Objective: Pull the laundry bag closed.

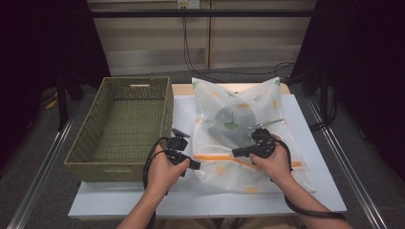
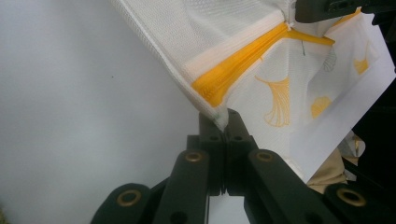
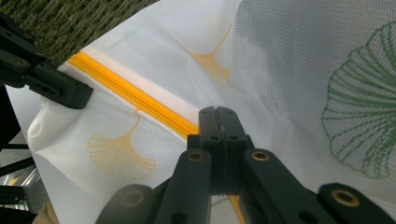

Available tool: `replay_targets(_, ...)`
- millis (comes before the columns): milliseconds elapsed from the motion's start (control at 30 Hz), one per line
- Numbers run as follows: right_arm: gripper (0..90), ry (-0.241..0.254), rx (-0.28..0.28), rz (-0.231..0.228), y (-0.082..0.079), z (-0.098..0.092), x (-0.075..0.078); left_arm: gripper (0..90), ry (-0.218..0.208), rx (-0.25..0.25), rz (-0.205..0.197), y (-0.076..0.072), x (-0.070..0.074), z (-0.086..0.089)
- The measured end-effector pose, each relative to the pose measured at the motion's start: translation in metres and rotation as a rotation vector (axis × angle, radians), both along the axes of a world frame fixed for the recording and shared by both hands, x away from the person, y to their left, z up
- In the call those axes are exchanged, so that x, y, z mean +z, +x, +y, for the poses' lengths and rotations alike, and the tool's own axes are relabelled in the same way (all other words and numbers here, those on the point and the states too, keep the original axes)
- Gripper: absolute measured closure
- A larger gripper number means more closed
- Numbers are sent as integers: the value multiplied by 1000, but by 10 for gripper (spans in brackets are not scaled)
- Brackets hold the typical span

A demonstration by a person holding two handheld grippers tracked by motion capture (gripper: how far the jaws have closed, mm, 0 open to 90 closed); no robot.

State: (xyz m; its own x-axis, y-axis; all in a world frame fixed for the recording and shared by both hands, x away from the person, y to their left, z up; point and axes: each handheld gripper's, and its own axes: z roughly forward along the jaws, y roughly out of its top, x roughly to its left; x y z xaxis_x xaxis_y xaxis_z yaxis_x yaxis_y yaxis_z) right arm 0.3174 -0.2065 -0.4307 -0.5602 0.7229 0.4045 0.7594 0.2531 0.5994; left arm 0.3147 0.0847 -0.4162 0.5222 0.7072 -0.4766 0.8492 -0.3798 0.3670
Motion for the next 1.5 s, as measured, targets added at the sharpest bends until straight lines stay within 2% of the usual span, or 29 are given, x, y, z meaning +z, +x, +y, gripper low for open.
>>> replay_targets(33, 900, 7, -2, 1, -1, -1, 1, 891, -11, 9, 8, 0, 0, -1)
replay_targets(100, 900, 0, -4, -7, -2, -2, 2, 891, -1, 8, 6, 0, 0, -1)
replay_targets(200, 900, 10, -6, -2, -4, -5, 3, 891, -7, 9, 12, -1, 0, 0)
replay_targets(233, 900, 2, -8, -7, -4, -7, 3, 891, 4, -4, 8, -1, 0, 0)
replay_targets(467, 900, 21, -13, -7, -13, -14, 7, 891, 8, -4, 10, -4, 1, -3)
replay_targets(533, 900, -2, -22, -19, -15, -17, 9, 891, 11, 1, 9, -4, 1, -3)
replay_targets(600, 900, 24, -27, -18, -16, -22, 10, 891, 8, 2, 13, -4, 1, -3)
replay_targets(767, 900, 17, -40, -28, -19, -29, 12, 891, 0, -4, 20, -4, 1, -4)
replay_targets(833, 900, 20, -39, -27, -19, -30, 12, 891, 7, 3, 15, -5, 1, -5)
replay_targets(867, 900, 4, -51, -34, -20, -32, 11, 891, 24, -4, 6, -4, 2, -4)
replay_targets(1000, 900, 18, -61, -28, -19, -36, 9, 891, 23, -5, 11, -3, 1, -3)
replay_targets(1033, 900, 3, -65, -29, -19, -38, 8, 891, 28, -18, 11, -3, 0, -2)
replay_targets(1133, 900, -5, -68, -32, -20, -39, 8, 891, 26, -16, 13, -3, 1, -2)
replay_targets(1367, 900, -12, -76, -36, -21, -45, 9, 892, 18, -9, 20, -4, 1, -3)
replay_targets(1400, 900, -22, -82, -43, -21, -45, 9, 891, 32, -16, 16, -3, 1, -2)
replay_targets(1500, 900, -21, -84, -41, -21, -48, 9, 892, 31, -17, 14, -3, 1, -2)
